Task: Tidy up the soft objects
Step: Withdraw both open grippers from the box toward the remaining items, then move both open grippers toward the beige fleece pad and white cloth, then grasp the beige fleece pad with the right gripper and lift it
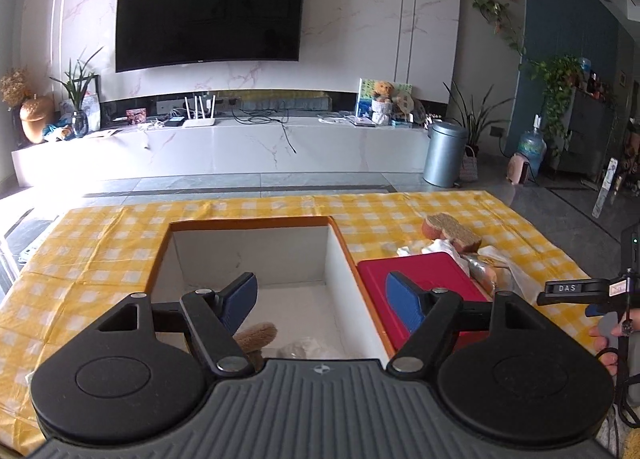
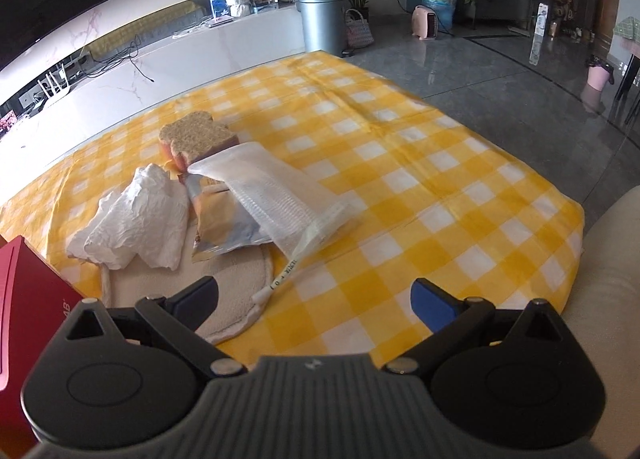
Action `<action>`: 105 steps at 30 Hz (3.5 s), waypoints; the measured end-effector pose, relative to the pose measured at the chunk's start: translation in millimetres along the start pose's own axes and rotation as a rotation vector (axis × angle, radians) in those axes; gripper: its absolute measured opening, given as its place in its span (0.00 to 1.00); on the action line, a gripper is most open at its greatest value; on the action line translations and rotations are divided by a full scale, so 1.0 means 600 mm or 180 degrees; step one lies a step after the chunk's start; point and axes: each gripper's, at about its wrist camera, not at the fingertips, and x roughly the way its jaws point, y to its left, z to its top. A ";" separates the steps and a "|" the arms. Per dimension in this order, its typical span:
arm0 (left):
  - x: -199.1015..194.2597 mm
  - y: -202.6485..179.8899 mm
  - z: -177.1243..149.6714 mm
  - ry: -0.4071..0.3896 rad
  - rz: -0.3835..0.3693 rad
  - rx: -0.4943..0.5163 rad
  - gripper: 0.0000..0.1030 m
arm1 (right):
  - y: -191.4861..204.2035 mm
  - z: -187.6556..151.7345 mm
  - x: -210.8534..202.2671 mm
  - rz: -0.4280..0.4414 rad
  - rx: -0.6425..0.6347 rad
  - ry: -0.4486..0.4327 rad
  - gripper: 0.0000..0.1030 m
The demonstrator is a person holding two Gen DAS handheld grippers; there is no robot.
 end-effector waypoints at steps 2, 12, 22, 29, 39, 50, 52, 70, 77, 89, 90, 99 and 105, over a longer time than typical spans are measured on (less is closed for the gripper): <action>0.006 -0.017 0.003 0.0036 -0.0070 0.0050 0.84 | -0.004 0.001 0.003 0.0042 0.0040 0.0021 0.98; 0.033 -0.081 -0.002 0.0306 -0.0236 0.0367 0.84 | 0.012 -0.003 0.028 0.0333 -0.0063 0.0240 0.98; 0.072 -0.125 0.004 0.0770 -0.0346 0.0421 0.84 | 0.020 0.002 0.050 0.0479 -0.0120 0.0298 0.97; 0.089 -0.156 0.011 0.0883 -0.0381 0.0524 0.84 | 0.029 0.018 0.085 0.0498 -0.0190 0.0407 0.97; 0.101 -0.180 0.004 0.0921 -0.0363 0.0555 0.84 | 0.050 0.020 0.123 0.0136 -0.0503 0.0546 0.91; 0.096 -0.178 0.003 0.0835 -0.0355 0.0850 0.84 | 0.135 -0.017 0.088 0.0668 -0.1494 0.0317 0.96; 0.095 -0.176 0.003 0.0832 -0.0376 0.0860 0.84 | 0.146 -0.022 0.097 0.0731 -0.1584 0.0395 0.98; 0.086 -0.146 0.006 0.0894 -0.0472 0.0567 0.84 | 0.158 -0.044 0.106 0.0819 -0.1813 0.0491 0.80; 0.085 -0.141 0.013 0.0870 -0.0433 0.0548 0.84 | 0.142 -0.035 0.096 0.0632 -0.1708 0.0389 0.23; 0.088 -0.150 0.016 0.0856 -0.0403 0.0583 0.84 | 0.063 -0.011 0.049 0.1233 -0.0740 0.0393 0.06; 0.087 -0.150 0.016 0.0858 -0.0406 0.0586 0.84 | 0.063 -0.012 0.041 0.1245 -0.0749 0.0363 0.06; 0.080 -0.140 0.028 0.0791 -0.0461 0.0407 0.84 | 0.035 -0.004 -0.074 0.2104 -0.0708 -0.0178 0.02; 0.085 -0.135 0.024 0.0824 -0.0480 0.0378 0.84 | 0.039 -0.009 -0.072 0.1659 -0.0898 -0.0144 0.02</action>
